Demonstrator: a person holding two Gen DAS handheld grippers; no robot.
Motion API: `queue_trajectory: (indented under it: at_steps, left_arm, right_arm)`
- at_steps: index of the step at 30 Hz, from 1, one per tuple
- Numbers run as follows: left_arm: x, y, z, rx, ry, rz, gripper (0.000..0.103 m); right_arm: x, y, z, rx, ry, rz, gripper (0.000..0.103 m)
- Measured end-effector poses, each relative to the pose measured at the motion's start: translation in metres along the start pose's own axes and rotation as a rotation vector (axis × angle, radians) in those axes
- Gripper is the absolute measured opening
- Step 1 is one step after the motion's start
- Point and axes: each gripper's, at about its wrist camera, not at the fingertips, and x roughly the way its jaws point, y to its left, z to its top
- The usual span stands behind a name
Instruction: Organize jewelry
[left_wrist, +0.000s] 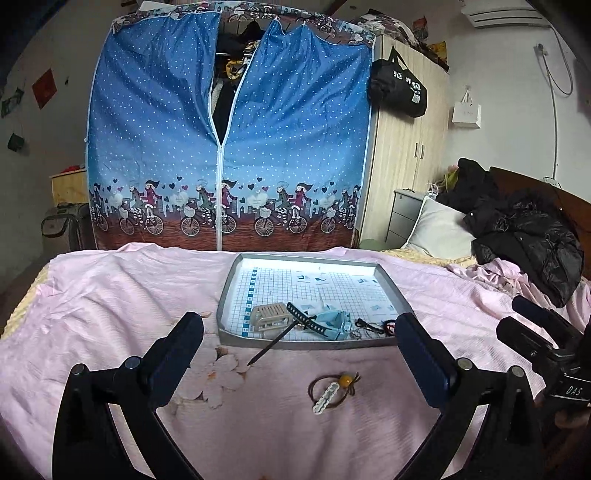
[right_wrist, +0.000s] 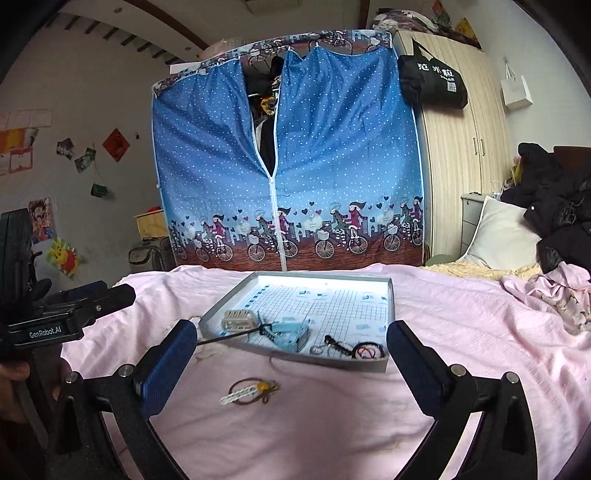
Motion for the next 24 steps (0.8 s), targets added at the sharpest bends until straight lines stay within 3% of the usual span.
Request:
queue_trajectory:
  at_steps: [11, 14, 20, 24]
  left_arm:
    - [-0.025, 0.004, -0.051, 0.051, 0.053, 0.02, 0.102]
    - [-0.025, 0.005, -0.064, 0.037, 0.109, 0.02, 0.102]
    - [-0.018, 0.0, -0.074, 0.073, 0.161, 0.052, 0.102]
    - [-0.003, 0.002, -0.082, 0.05, 0.238, 0.042, 0.102]
  right_arm:
    - [-0.029, 0.016, -0.033, 0.011, 0.061, -0.041, 0.103]
    - [-0.033, 0.013, -0.043, 0.03, 0.084, -0.063, 0.103]
    - [-0.013, 0.008, -0.058, 0.036, 0.185, -0.111, 0.103]
    - [0.002, 0.007, -0.072, 0.038, 0.27, -0.113, 0.103]
